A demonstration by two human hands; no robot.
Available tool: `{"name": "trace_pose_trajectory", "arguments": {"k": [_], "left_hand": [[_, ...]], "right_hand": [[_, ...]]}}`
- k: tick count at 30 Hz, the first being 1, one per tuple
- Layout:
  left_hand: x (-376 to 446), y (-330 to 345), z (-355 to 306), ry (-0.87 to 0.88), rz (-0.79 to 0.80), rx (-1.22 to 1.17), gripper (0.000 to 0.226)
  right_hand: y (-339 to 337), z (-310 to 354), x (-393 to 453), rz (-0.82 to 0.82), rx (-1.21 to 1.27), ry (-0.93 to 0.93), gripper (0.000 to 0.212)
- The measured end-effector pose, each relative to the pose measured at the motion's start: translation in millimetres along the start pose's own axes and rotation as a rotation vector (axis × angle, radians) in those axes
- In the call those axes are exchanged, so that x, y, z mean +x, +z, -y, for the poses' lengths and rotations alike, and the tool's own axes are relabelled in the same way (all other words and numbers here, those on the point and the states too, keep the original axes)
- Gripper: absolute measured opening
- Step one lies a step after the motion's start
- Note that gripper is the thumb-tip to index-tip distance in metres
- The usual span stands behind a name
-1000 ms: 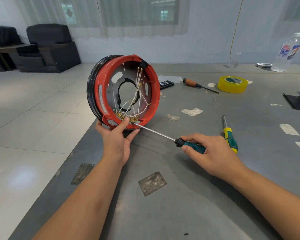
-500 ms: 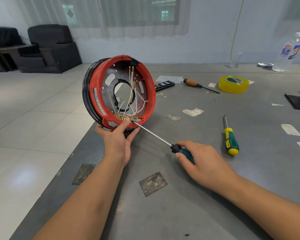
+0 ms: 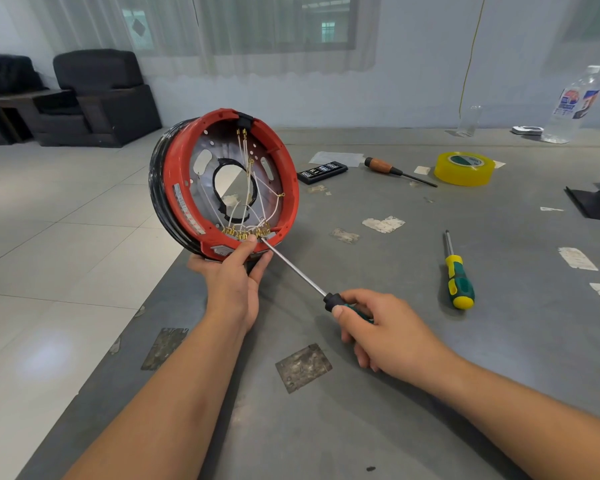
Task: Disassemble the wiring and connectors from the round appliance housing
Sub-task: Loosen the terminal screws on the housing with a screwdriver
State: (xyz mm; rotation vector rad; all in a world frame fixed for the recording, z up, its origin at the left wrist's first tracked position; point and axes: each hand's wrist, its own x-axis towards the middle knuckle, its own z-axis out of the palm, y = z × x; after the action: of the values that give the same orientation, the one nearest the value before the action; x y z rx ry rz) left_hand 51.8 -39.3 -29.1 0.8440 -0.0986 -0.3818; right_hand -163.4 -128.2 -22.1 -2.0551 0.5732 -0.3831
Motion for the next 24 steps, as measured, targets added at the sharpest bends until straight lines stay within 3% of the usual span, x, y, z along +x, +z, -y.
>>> {"name": "trace_pose_trajectory", "arguments": {"k": [2,6,10,17,24], "left_hand": [[-0.2,0.0,-0.4,-0.002,-0.004,-0.002,0.056],[-0.7,-0.3,-0.8,-0.002,0.0,-0.018,0.056],[-0.3,-0.7,-1.3,-0.01,0.002,-0.033,0.058],[0.2,-2.6,-1.3,-0.021,0.028,-0.027,0.057],[0.5,-2.0,-2.3,-0.045,0.04,-0.012,0.057]], "right_hand": [[1.2,0.6,-0.9,0.005,0.033,0.011,0.012],[-9.1,-0.6,-1.9,-0.123,-0.464,-0.158,0.018],[-23.1,4.3,-1.0,-0.247,-0.632,-0.213,0.028],[-33.9,4.2,2.4,-0.268,-0.592,-0.242,0.038],[-45.3,-2.5,9.7,-0.256,-0.457,-0.191,0.025]]}}
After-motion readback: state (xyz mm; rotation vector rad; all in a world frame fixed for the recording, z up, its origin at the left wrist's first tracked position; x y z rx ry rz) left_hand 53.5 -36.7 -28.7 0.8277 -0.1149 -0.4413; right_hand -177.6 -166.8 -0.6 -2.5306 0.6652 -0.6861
